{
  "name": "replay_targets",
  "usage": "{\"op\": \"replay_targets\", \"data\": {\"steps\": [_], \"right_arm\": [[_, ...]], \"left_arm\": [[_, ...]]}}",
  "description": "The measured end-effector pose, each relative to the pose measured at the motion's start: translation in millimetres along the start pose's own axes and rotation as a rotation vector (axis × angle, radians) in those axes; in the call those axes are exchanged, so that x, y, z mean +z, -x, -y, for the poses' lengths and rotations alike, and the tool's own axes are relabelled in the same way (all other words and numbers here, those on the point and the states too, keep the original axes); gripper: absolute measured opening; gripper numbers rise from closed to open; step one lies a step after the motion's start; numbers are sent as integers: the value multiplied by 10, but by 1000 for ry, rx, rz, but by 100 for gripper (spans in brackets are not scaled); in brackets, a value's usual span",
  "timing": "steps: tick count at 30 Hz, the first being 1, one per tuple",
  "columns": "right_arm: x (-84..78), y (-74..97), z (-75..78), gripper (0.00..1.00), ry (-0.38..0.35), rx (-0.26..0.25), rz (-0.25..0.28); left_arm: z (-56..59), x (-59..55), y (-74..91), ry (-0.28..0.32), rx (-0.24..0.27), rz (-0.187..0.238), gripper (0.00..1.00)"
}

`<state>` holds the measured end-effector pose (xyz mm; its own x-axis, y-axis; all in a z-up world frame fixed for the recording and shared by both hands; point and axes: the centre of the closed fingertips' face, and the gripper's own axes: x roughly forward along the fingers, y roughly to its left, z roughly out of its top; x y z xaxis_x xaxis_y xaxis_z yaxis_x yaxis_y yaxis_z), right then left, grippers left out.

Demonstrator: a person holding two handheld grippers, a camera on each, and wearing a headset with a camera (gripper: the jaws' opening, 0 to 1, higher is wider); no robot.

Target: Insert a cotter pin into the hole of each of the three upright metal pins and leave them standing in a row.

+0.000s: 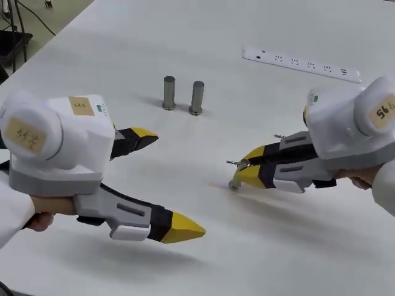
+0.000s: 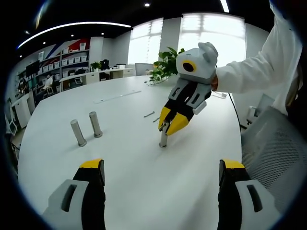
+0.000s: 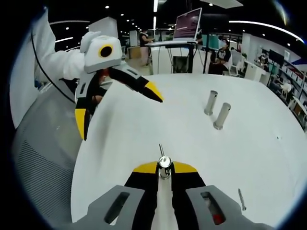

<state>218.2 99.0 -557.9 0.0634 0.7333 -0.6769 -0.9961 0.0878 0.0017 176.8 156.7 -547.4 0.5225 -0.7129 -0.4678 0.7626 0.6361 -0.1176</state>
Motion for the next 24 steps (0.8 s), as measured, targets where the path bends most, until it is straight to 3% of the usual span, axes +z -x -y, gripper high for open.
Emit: {"op": "replay_targets", "data": {"steps": [7, 13, 24], "right_arm": [[138, -128, 92, 4, 13, -7, 9], [126, -238, 101, 4, 39, -4, -21], [124, -321, 143, 4, 13, -32, -25]], "left_arm": [[-62, 18, 26, 19, 23, 14, 99], [-85, -1, 28, 22, 32, 6, 94], [-40, -1, 6, 36, 17, 13, 97]]}}
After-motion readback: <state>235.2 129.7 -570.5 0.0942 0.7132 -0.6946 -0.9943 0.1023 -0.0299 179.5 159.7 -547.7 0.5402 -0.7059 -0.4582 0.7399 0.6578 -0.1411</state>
